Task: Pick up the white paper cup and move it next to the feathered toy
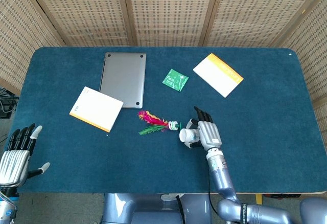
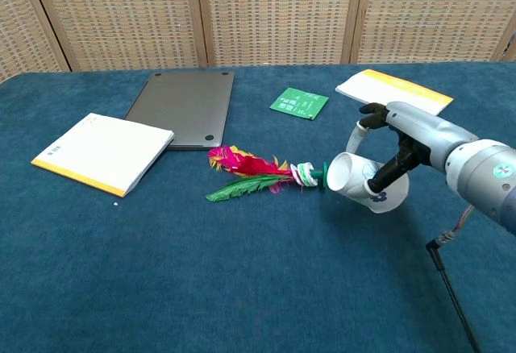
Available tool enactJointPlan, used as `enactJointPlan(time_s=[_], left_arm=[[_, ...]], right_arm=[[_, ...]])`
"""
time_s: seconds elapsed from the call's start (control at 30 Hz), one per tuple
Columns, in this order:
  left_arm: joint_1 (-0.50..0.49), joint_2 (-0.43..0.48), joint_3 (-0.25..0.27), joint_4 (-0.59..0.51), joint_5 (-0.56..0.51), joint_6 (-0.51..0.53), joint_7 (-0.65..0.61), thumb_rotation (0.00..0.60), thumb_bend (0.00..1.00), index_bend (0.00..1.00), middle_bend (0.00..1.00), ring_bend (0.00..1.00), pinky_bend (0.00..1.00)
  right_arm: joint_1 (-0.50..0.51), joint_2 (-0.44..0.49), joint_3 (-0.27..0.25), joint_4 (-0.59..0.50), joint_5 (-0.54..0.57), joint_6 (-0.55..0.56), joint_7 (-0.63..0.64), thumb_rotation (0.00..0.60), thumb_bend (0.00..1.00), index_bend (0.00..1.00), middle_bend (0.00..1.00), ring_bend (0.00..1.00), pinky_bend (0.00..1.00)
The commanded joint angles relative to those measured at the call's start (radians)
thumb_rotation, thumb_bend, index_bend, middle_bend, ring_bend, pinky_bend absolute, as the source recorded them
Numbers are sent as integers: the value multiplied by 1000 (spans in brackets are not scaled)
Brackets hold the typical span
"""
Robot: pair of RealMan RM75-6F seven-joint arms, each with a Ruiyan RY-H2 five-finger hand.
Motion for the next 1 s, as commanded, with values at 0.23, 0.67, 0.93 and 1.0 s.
enactJointPlan(time_s=[0.23,0.67,0.93,1.0], left_arm=[[0,-4,2,2,4,0,10,600,111,0,0,0,0],[-1,-12,6,4,7,-3,27,600,112,0,0,0,0],[-1,-14,8,1,10,-2,36,600,111,0,0,0,0],[-1,-15,8,1,10,-2,36,600,111,0,0,0,0]], right_arm=[[-4,26,66,-24,112,-86,141,600,254,523,0,0,0],[-3,26,70,39,111,-99,230,600,250,523,0,0,0],[-10,44,50,72,121,-94,223,600,251,516,0,0,0],[-12,50,47,75,121,-94,225,600,252,514,0,0,0]])
